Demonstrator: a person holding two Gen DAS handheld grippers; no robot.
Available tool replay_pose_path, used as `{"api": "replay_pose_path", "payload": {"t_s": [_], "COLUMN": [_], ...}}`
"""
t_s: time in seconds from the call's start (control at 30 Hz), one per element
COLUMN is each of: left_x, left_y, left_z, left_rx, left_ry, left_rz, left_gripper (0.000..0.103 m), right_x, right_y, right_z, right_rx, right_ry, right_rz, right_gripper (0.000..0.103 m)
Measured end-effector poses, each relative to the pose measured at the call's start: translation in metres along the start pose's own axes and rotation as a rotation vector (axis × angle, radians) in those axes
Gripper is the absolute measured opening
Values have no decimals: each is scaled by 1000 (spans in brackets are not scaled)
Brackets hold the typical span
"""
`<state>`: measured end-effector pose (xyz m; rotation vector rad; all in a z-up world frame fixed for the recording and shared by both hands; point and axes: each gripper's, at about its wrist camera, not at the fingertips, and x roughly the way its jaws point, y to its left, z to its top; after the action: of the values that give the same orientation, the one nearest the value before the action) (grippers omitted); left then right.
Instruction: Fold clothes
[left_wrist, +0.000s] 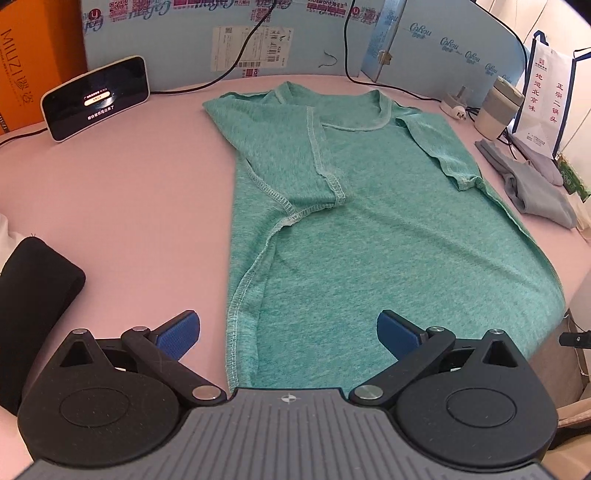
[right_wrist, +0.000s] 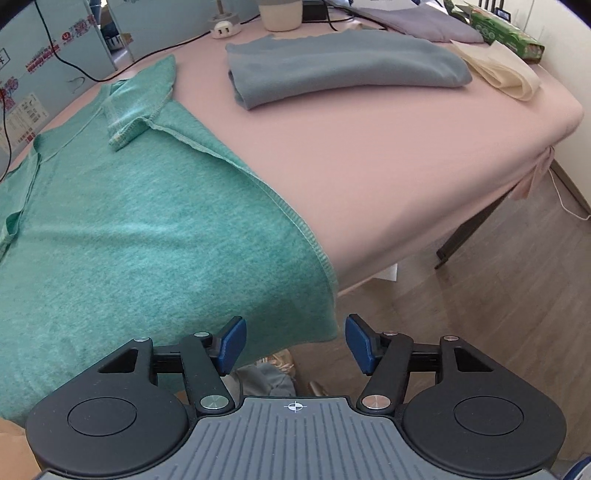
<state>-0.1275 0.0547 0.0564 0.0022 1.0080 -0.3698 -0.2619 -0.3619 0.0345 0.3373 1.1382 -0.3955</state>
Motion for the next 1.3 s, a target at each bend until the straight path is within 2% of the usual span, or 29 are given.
{"api": "replay_pose_path", "payload": {"t_s": [0.07, 0.23, 0.37, 0.5, 0.6, 0.73, 0.83, 0.9, 0.97, 1.03, 1.13, 1.2, 1.3], "left_x": [-1, 0, 8, 12, 17, 21, 22, 22, 23, 23, 21, 21, 22], "left_y": [-2, -18, -37, -56, -64, -65, -66, -67, -67, -67, -65, -62, -57], "left_z": [3, 13, 16, 14, 12, 14, 14, 12, 11, 10, 9, 8, 5], "left_rx": [11, 74, 141, 219, 265, 268, 269, 277, 284, 283, 268, 248, 208], "left_ry": [-7, -16, 7, 25, 55, 75, 85, 95, 100, 102, 98, 91, 86], "left_rz": [-14, -89, -138, -173, -177, -165, -162, -165, -165, -169, -175, -183, -205], "left_gripper": [103, 103, 103, 103, 103, 103, 103, 103, 103, 103, 103, 103, 103], "right_x": [2, 10, 21, 42, 58, 72, 76, 79, 79, 76, 68, 62, 43], "right_y": [-6, -15, -27, -33, -37, -39, -31, -25, -23, -21, -19, -18, -21], "right_z": [-6, -26, -21, -17, -17, -17, -23, -26, -27, -28, -29, -31, -38], "right_rx": [-11, -230, -304, -365, -393, -406, -483, -511, -499, -484, -419, -396, -374], "right_ry": [-10, -80, -100, -77, -83, -111, -165, -168, -161, -158, -114, -67, -56], "right_rz": [-11, -27, 55, 120, 132, 167, 173, 190, 217, 229, 244, 243, 262], "right_gripper": [61, 61, 61, 61, 61, 61, 60, 59, 48, 29, 12, 3, 2]}}
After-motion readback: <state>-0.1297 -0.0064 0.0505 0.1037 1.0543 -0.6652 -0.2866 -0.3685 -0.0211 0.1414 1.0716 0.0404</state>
